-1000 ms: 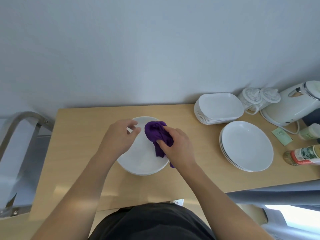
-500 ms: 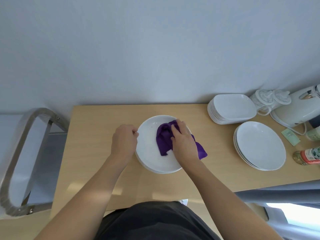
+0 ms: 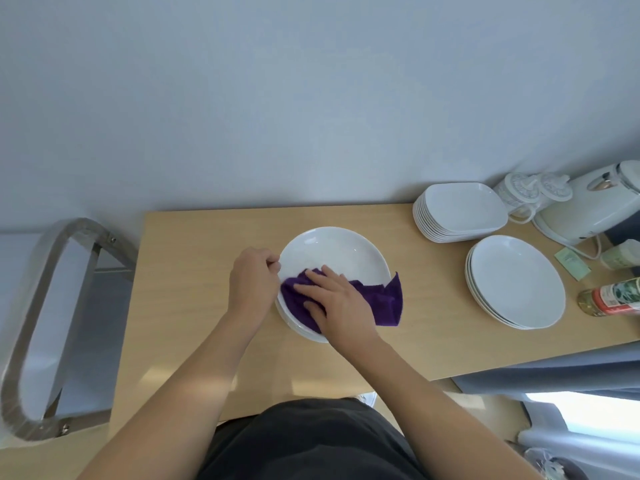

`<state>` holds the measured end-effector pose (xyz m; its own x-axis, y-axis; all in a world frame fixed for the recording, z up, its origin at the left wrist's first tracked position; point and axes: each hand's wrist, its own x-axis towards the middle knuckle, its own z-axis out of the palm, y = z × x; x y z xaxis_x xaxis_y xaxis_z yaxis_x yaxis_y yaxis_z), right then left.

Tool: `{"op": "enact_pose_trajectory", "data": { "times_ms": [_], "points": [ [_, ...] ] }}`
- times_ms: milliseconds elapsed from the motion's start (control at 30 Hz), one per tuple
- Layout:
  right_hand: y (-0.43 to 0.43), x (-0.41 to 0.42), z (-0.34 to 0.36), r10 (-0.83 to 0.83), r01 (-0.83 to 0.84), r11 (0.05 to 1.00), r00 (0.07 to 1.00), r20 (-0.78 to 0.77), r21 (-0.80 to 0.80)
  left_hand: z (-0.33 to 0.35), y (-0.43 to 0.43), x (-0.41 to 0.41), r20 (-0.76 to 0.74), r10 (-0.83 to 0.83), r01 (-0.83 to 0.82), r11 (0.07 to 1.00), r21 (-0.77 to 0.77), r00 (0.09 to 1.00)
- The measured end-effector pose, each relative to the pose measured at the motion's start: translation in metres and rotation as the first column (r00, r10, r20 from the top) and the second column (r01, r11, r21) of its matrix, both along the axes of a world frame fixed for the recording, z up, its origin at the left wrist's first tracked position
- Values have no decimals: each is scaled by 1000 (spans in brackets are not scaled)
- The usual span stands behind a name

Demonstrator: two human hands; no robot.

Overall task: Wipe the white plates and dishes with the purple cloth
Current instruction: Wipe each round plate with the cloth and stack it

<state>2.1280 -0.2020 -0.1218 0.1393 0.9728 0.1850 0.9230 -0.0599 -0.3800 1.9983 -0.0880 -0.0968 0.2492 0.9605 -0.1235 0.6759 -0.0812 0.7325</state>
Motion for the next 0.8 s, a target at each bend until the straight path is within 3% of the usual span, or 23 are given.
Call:
{"op": "enact_pose_trajectory", "data": {
  "times_ms": [133, 267, 367, 533, 633, 800],
  "points": [
    [-16, 25, 3, -166, 163, 986, 977, 132, 28, -2, 0, -1, 9, 2, -2, 1000, -11, 1000],
    [6, 38, 9, -358, 393, 901, 913, 195, -182, -4, 2, -1, 14, -1, 1, 1000, -15, 1000],
    [39, 29, 13, -253, 280, 912, 959, 127, -300, -5, 2, -2, 19, -4, 4, 1000, -18, 1000],
    [47, 1, 10, -78, 69, 954, 997, -19, -291, -6, 2, -1, 18, -2, 2, 1000, 2, 1000],
    [25, -9, 2, -135, 158, 970, 982, 128, -183, -7, 2, -1, 16, 2, -2, 1000, 9, 1000],
    [29, 14, 4, -194, 241, 954, 950, 247, -178, -8, 0, -2, 29, 15, -14, 1000, -12, 999]
  ]
}}
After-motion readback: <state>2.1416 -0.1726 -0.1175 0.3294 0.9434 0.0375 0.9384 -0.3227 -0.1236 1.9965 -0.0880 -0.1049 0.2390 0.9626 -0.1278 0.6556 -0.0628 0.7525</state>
